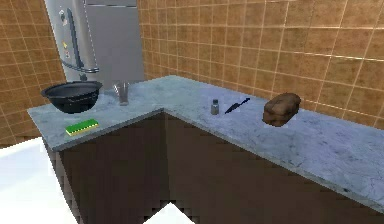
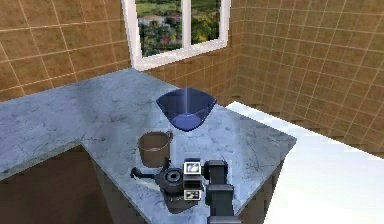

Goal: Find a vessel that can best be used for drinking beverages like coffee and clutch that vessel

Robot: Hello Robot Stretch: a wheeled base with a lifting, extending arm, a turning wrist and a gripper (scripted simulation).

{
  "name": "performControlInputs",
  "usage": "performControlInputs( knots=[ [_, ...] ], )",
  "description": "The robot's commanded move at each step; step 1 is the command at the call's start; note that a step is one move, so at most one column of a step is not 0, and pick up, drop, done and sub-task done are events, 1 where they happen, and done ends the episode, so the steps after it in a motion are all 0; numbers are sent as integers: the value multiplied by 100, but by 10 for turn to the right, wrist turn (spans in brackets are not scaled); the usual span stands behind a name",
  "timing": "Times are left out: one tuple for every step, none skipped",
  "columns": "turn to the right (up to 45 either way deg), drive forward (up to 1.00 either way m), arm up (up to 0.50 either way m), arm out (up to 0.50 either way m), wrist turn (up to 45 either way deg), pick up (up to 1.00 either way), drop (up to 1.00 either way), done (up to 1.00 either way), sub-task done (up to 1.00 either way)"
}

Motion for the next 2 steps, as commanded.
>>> performControlInputs(
  knots=[
    [0,0,10,0,0,0,0,0,0],
    [0,0,0,0,0,0,0,100,0]
  ],
)
